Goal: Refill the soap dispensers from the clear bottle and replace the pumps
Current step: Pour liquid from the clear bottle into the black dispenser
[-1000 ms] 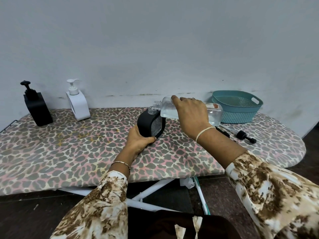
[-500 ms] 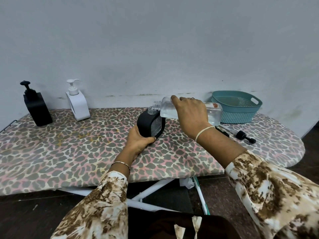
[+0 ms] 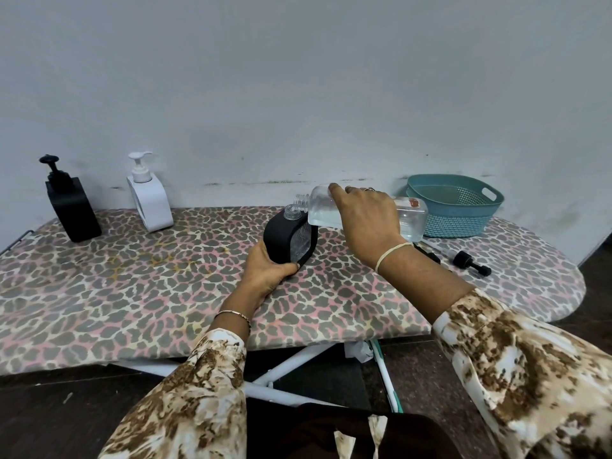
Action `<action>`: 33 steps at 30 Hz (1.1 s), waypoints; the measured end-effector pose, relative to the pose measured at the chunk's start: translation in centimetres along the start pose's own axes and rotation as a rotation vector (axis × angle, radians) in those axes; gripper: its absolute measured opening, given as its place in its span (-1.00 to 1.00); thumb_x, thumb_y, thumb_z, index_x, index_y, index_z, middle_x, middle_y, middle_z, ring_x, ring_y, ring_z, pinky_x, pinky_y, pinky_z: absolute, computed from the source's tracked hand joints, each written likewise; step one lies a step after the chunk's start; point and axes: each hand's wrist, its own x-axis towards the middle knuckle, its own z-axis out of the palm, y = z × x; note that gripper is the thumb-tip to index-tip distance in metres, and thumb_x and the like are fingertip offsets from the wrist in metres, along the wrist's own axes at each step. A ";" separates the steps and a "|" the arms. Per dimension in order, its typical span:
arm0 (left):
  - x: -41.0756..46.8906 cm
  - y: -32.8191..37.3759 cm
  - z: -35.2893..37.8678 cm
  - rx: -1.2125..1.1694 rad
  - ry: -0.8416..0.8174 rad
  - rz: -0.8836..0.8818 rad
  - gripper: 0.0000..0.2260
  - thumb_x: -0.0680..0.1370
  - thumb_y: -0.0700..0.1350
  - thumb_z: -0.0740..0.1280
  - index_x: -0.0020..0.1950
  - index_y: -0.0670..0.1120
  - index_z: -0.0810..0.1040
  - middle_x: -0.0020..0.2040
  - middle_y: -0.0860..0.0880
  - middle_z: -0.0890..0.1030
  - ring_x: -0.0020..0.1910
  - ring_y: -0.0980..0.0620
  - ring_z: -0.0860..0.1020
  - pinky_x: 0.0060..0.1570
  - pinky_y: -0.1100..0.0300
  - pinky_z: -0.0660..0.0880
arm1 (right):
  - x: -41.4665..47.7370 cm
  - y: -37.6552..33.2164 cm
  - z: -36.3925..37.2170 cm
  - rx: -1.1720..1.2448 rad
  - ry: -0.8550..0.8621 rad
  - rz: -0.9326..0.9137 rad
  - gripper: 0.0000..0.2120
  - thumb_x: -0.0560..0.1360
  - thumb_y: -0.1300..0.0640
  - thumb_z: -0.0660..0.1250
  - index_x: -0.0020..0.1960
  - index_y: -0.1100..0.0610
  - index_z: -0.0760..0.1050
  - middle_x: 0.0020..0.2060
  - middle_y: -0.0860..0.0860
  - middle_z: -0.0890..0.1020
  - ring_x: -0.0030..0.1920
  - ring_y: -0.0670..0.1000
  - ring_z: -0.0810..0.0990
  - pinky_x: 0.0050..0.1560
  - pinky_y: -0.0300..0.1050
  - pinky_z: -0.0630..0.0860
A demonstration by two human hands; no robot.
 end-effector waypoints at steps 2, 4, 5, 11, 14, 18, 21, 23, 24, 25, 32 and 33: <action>-0.1 0.1 0.0 0.000 -0.005 -0.006 -0.37 0.27 -0.37 0.56 0.29 -0.17 0.45 0.17 -0.09 0.61 0.14 -0.04 0.58 0.10 0.17 0.56 | 0.0 0.0 0.0 -0.003 -0.001 0.001 -0.47 0.42 0.38 0.31 0.33 0.10 0.29 -0.08 0.04 0.59 -0.06 0.11 0.59 -0.21 -0.10 0.29; -0.2 0.2 0.0 -0.007 -0.018 -0.005 -0.35 0.29 -0.38 0.55 0.32 -0.17 0.42 0.19 -0.10 0.59 0.12 -0.03 0.58 -0.09 0.35 0.55 | -0.1 -0.1 0.0 -0.005 -0.001 -0.001 -0.47 0.42 0.38 0.31 0.33 0.10 0.30 -0.08 0.04 0.59 -0.07 0.10 0.59 -0.21 -0.10 0.29; -0.2 0.2 0.0 -0.012 -0.020 -0.001 -0.35 0.29 -0.38 0.55 0.33 -0.18 0.42 0.20 -0.10 0.59 0.11 -0.03 0.58 -0.10 0.35 0.55 | -0.1 -0.1 0.0 -0.008 -0.001 -0.002 -0.48 0.42 0.38 0.31 0.32 0.10 0.30 -0.08 0.04 0.59 -0.08 0.10 0.59 -0.21 -0.10 0.29; -0.3 0.2 0.0 -0.011 -0.017 0.016 -0.37 0.29 -0.38 0.55 0.31 -0.16 0.42 0.18 -0.08 0.59 0.16 -0.02 0.56 0.16 0.19 0.48 | 0.0 -0.1 -0.1 -0.021 -0.009 -0.009 -0.44 0.39 0.37 0.33 0.33 0.11 0.28 -0.06 0.05 0.59 -0.05 0.11 0.59 -0.21 -0.09 0.29; -0.4 0.2 0.0 -0.019 -0.016 0.034 -0.39 0.30 -0.39 0.54 0.29 -0.15 0.44 0.18 -0.10 0.60 0.15 -0.02 0.57 0.14 0.20 0.49 | 0.0 -0.1 0.0 -0.025 -0.012 -0.009 -0.43 0.39 0.37 0.33 0.34 0.11 0.27 -0.05 0.05 0.59 -0.04 0.12 0.59 -0.21 -0.09 0.29; -0.2 0.0 -0.1 -0.016 -0.025 0.024 -0.35 0.29 -0.37 0.55 0.33 -0.15 0.42 0.20 -0.10 0.59 0.17 -0.03 0.56 0.13 0.21 0.51 | -0.1 0.0 0.1 -0.013 -0.010 0.001 -0.45 0.40 0.39 0.31 0.33 0.11 0.28 -0.05 0.05 0.59 -0.04 0.12 0.59 -0.21 -0.09 0.29; -0.1 -0.1 -0.1 -0.017 -0.031 0.033 -0.35 0.29 -0.37 0.55 0.32 -0.15 0.42 0.19 -0.09 0.59 0.14 -0.01 0.57 0.06 0.27 0.52 | -0.1 -0.1 0.1 -0.006 -0.012 0.005 -0.45 0.40 0.39 0.30 0.33 0.11 0.27 -0.06 0.06 0.58 -0.05 0.12 0.59 -0.22 -0.08 0.30; -0.1 -0.2 -0.1 -0.018 -0.034 0.041 -0.35 0.29 -0.37 0.55 0.33 -0.15 0.43 0.18 -0.08 0.60 0.15 -0.01 0.57 0.05 0.27 0.54 | -0.1 -0.1 0.0 -0.006 -0.012 0.008 -0.44 0.40 0.39 0.30 0.34 0.11 0.26 -0.06 0.05 0.58 -0.05 0.12 0.59 -0.23 -0.08 0.29; 0.0 -0.2 -0.1 -0.021 -0.033 0.042 -0.34 0.29 -0.37 0.55 0.33 -0.15 0.42 0.19 -0.08 0.60 0.17 -0.02 0.57 0.12 0.20 0.54 | -0.1 -0.1 -0.1 -0.005 -0.013 0.012 -0.44 0.40 0.40 0.29 0.34 0.11 0.27 -0.06 0.05 0.58 -0.05 0.13 0.59 -0.23 -0.08 0.29; 0.0 -0.3 -0.1 -0.021 -0.034 0.042 -0.33 0.28 -0.36 0.55 0.34 -0.15 0.42 0.20 -0.09 0.60 0.19 -0.03 0.56 0.19 0.13 0.52 | -0.2 -0.1 -0.1 -0.002 -0.018 0.016 -0.45 0.39 0.40 0.29 0.33 0.10 0.27 -0.06 0.05 0.58 -0.05 0.13 0.59 -0.23 -0.08 0.28; 0.0 -0.4 0.0 -0.011 -0.031 0.038 -0.30 0.29 -0.34 0.56 0.37 -0.13 0.38 0.24 -0.09 0.57 0.22 -0.04 0.54 0.10 0.25 0.51 | -0.6 0.1 -0.1 0.039 -0.052 0.026 -0.43 0.34 0.39 0.34 0.28 0.09 0.28 -0.09 0.03 0.57 -0.09 0.12 0.57 -0.26 -0.08 0.25; 0.0 -0.4 -0.1 -0.007 -0.031 0.035 -0.30 0.30 -0.34 0.56 0.38 -0.13 0.38 0.26 -0.09 0.56 0.24 -0.05 0.53 0.11 0.25 0.51 | -0.6 0.2 0.0 0.048 -0.054 0.032 -0.42 0.34 0.39 0.34 0.29 0.09 0.27 -0.09 0.03 0.57 -0.09 0.11 0.57 -0.27 -0.08 0.25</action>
